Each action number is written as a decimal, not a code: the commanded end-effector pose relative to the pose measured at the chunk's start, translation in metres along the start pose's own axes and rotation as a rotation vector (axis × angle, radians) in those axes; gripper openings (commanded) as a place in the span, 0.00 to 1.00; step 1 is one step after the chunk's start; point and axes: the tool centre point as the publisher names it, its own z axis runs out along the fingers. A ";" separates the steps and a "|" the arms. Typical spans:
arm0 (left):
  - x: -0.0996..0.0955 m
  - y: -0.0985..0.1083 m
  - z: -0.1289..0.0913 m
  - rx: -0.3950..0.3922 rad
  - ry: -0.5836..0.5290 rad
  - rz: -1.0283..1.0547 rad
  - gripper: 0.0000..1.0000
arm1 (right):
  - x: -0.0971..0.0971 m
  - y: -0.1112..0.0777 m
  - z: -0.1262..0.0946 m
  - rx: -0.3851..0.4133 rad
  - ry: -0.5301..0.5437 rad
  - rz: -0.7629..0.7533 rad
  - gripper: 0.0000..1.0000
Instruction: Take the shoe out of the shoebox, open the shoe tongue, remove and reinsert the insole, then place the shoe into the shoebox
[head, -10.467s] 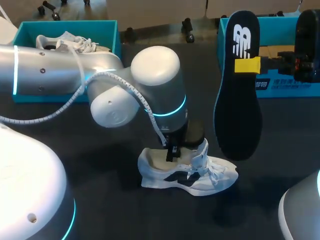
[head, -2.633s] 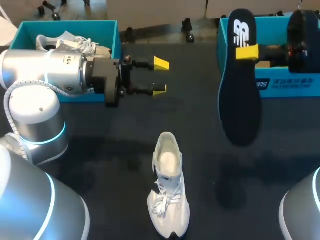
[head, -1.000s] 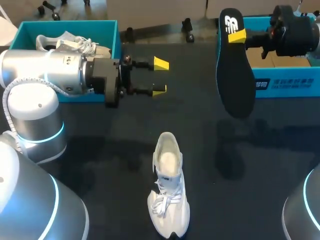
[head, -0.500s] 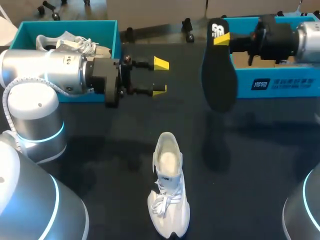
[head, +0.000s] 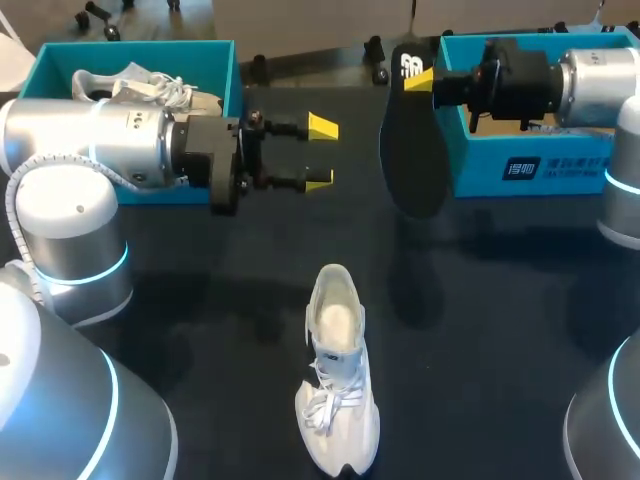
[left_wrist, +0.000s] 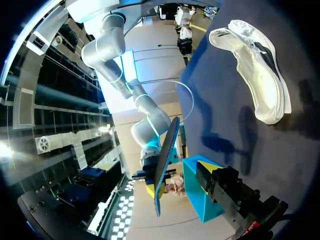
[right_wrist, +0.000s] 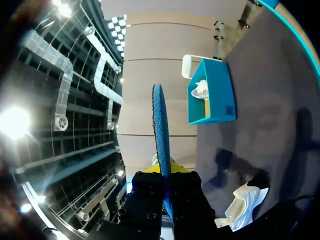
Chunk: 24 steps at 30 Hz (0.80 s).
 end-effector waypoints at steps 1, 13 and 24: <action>0.001 0.000 0.001 -0.002 -0.002 0.002 1.00 | 0.000 0.000 0.001 0.000 -0.001 0.000 0.00; 0.009 0.007 0.024 -0.015 -0.013 0.010 1.00 | -0.012 -0.014 0.023 -0.028 0.012 0.034 0.00; 0.009 0.017 0.039 -0.034 -0.023 0.000 1.00 | -0.016 -0.014 0.030 -0.032 0.018 0.048 0.00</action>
